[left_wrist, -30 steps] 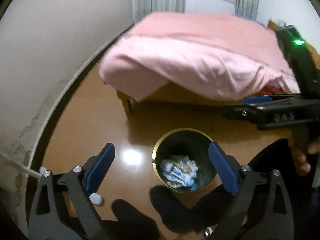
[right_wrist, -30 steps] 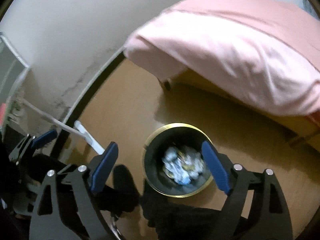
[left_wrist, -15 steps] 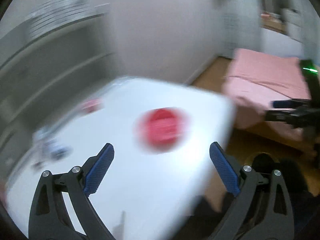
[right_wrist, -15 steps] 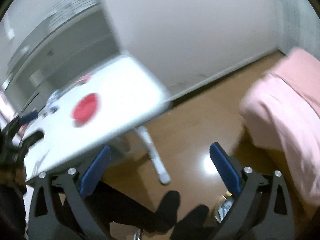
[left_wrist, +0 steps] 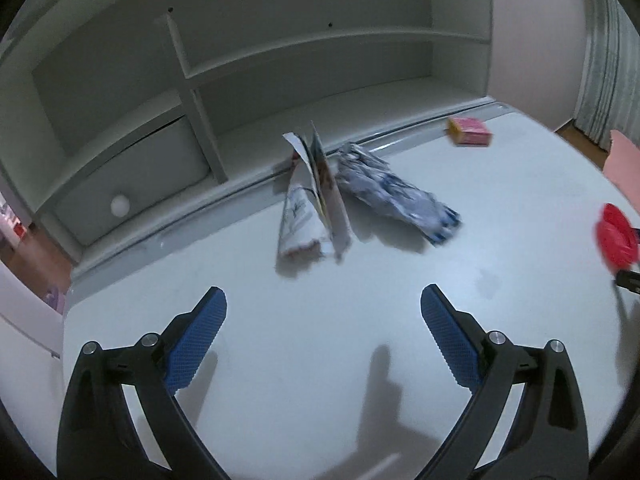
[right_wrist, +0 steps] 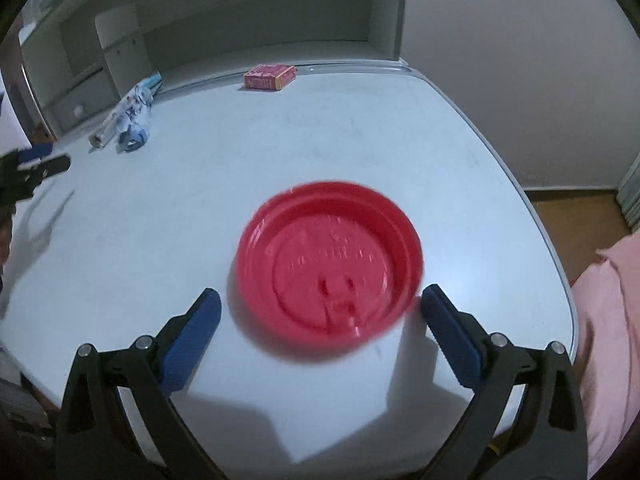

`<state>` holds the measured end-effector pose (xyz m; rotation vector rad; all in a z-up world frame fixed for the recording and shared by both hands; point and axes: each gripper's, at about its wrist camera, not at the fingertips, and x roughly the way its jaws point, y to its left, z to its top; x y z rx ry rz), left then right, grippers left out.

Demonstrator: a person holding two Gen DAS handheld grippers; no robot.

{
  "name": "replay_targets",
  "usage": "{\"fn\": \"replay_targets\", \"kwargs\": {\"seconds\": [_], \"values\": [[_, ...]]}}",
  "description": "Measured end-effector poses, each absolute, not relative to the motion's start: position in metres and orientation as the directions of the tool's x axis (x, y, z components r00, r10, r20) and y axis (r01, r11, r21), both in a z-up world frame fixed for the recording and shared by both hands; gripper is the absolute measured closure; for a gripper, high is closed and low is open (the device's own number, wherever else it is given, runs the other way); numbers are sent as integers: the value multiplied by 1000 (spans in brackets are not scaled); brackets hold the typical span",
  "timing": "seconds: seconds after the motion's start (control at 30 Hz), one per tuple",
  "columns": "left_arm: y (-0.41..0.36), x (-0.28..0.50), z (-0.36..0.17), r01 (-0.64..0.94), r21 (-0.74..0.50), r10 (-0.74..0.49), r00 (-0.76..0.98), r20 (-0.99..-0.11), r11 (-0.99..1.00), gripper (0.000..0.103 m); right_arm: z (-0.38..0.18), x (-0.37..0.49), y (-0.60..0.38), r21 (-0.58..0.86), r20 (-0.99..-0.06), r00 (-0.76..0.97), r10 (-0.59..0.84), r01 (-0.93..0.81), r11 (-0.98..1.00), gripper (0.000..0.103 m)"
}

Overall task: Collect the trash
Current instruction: 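Move both open tools back to the desk, then grasp the red lid with the right tool while the left grasps the folded paper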

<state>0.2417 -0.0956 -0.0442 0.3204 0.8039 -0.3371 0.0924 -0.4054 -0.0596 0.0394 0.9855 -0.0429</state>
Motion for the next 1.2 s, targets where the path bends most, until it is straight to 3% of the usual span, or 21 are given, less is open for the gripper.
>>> {"fn": "replay_targets", "kwargs": {"seconds": [0.13, 0.47, 0.53, 0.57, 0.6, 0.63, 0.97, 1.2], "values": [[-109, 280, -53, 410, 204, -129, 652, -747, 889, 8, -61, 109, -405, 14, -843, 538, -17, 54, 998, 6], [-115, 334, -72, 373, 160, -112, 610, -784, 914, 10, -67, 130, -405, 10, -844, 536, -16, 45, 999, 9], [-114, 332, -70, 388, 142, -138, 610, -781, 910, 29, -65, 126, -406, 11, -834, 552, -19, 50, 999, 22], [-114, 329, -69, 396, 130, -153, 607, -780, 909, 58, -64, 124, -406, 13, -835, 550, -17, 51, 999, 22], [-114, 327, -68, 397, 129, -154, 606, -780, 909, 72, -63, 122, -406, 14, -836, 548, -14, 47, 999, 24], [-114, 324, -67, 388, 152, -133, 616, -777, 909, 74, -62, 120, -406, 9, -834, 551, -18, 47, 999, 24], [-114, 236, -38, 345, 178, -111, 674, -730, 922, 77, -48, 40, -409, 12, -797, 602, -35, 74, 997, 25], [-168, 145, -15, 453, 165, -234, 699, -676, 876, 77, -35, -46, -461, 50, -762, 640, -102, 215, 975, 25]]}}
